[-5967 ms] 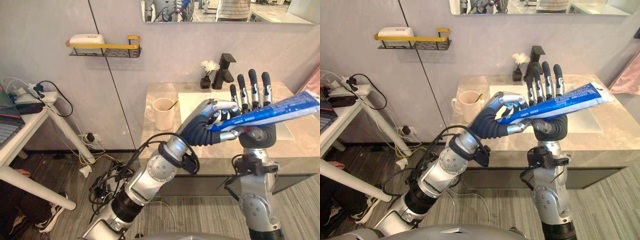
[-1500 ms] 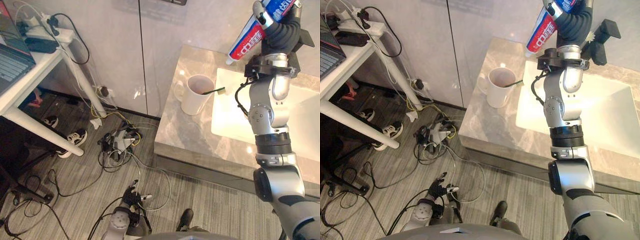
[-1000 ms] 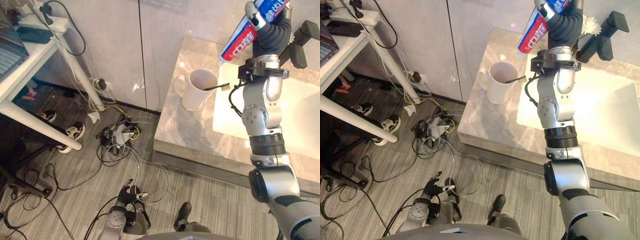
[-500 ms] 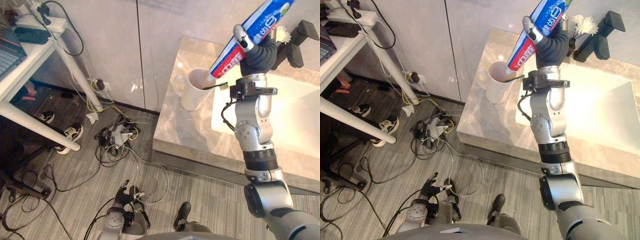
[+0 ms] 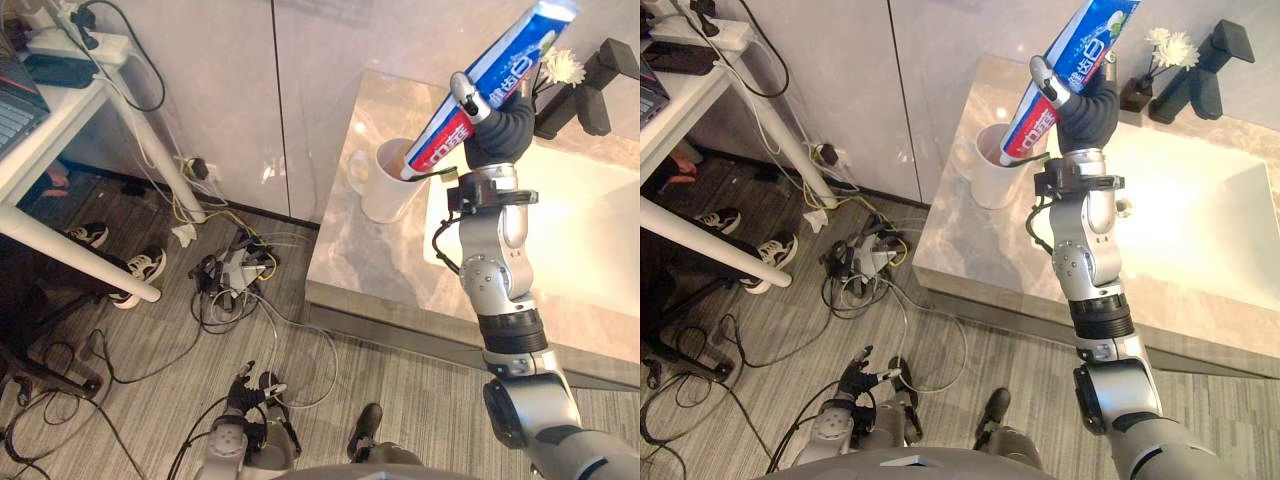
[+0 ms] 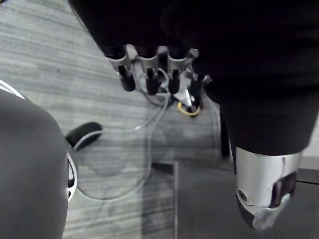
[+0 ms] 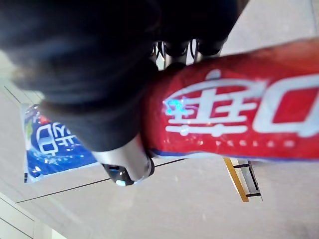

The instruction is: Organize washtable

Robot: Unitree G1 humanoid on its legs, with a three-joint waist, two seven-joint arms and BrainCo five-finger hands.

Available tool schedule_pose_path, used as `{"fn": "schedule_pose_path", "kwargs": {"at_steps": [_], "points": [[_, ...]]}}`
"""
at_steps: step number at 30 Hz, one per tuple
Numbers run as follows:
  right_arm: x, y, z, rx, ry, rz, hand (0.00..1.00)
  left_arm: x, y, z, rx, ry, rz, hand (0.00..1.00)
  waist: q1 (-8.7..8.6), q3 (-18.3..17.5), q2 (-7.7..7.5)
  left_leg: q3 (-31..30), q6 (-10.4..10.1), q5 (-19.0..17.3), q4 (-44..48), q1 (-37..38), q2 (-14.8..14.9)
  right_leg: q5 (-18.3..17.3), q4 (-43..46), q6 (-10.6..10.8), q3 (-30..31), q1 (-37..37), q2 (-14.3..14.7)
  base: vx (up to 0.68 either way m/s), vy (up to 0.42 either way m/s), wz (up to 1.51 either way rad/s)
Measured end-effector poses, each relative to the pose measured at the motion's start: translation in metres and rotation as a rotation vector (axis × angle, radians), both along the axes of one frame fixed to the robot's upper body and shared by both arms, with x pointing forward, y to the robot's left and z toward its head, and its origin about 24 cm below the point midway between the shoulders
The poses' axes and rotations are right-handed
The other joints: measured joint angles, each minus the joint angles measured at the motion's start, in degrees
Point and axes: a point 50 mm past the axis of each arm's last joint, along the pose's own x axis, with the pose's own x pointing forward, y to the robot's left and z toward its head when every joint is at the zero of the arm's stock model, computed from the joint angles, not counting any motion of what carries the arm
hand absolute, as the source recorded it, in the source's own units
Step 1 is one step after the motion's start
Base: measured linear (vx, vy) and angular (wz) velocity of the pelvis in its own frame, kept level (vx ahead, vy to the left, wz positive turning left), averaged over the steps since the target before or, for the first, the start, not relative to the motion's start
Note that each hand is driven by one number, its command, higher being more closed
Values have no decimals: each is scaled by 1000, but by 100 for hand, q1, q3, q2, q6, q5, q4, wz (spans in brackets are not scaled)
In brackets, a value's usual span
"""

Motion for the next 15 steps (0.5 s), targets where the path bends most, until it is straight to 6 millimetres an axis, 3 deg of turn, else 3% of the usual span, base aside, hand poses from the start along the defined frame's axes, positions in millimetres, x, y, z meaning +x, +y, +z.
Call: {"fn": "schedule_pose_path", "kwargs": {"at_steps": [15], "points": [[0, -1, 0, -4, 5, -24, 100, 0, 1, 0, 8, -3, 12, 0, 0, 3, 4, 0, -22, -41, -1, -6, -1, 0, 4, 0, -4, -2, 3, 0, 0, 0]]}}
